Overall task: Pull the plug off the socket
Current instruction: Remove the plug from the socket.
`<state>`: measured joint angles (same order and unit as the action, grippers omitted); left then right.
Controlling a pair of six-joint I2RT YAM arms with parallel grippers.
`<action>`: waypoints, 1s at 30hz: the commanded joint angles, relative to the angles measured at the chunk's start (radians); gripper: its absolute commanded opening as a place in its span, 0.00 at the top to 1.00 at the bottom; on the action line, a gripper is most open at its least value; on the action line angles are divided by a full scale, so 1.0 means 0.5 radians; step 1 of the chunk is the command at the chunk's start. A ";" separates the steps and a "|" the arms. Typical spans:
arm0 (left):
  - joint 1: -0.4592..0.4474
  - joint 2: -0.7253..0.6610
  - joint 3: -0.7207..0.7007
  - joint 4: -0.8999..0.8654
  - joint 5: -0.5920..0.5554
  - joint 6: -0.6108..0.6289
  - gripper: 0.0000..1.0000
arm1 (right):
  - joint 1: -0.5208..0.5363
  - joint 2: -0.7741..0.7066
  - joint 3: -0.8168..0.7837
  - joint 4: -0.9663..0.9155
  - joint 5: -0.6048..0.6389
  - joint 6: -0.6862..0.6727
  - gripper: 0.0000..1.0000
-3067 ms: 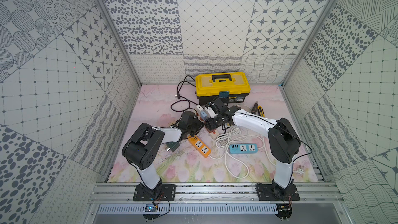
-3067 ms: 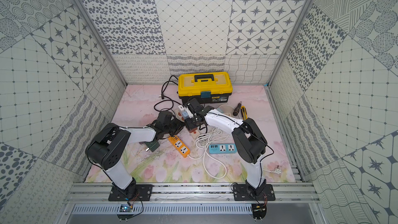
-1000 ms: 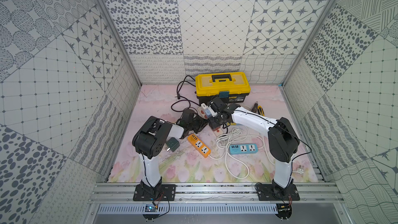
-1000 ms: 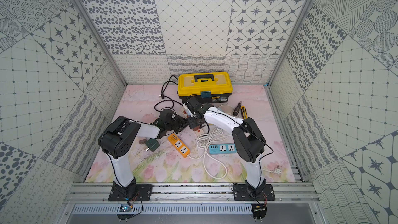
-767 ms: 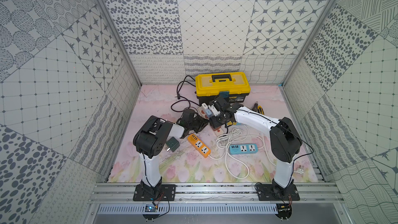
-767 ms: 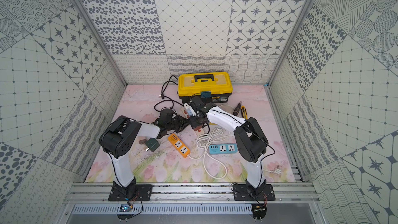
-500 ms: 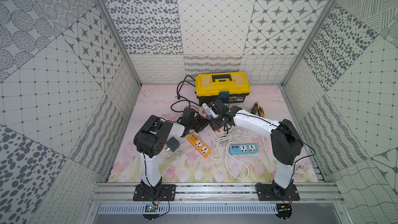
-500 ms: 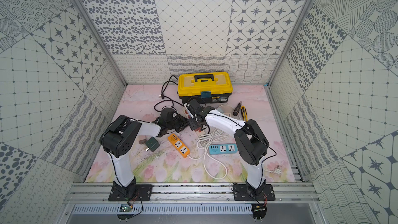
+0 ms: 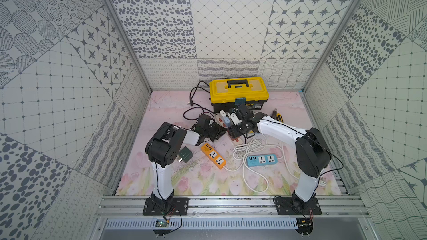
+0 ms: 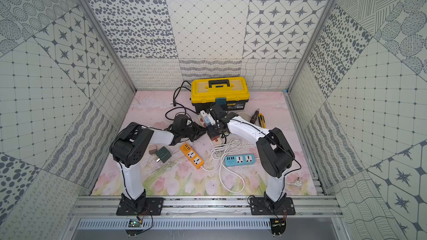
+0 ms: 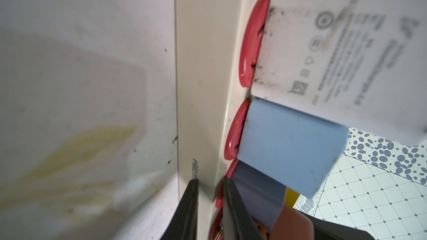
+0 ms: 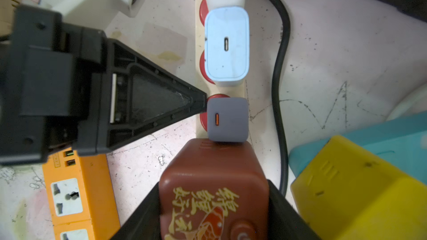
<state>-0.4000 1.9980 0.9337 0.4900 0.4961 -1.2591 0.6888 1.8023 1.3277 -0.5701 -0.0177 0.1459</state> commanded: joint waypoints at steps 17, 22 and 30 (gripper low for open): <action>0.009 0.137 0.007 -1.020 -0.600 0.089 0.79 | -0.137 -0.178 0.322 -0.165 -0.442 0.158 0.53; 0.011 0.092 -0.002 -0.968 -0.517 0.147 0.79 | -0.034 -0.408 0.098 -0.084 -0.281 0.194 0.53; 0.047 -0.312 -0.107 -0.353 0.087 0.492 0.63 | -0.138 -0.987 -0.373 0.207 -0.373 0.259 0.52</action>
<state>-0.3912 1.9289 0.9215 0.3779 0.5125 -1.1469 0.6456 1.3891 1.1927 -0.6025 -0.1665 0.2424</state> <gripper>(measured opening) 0.358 0.628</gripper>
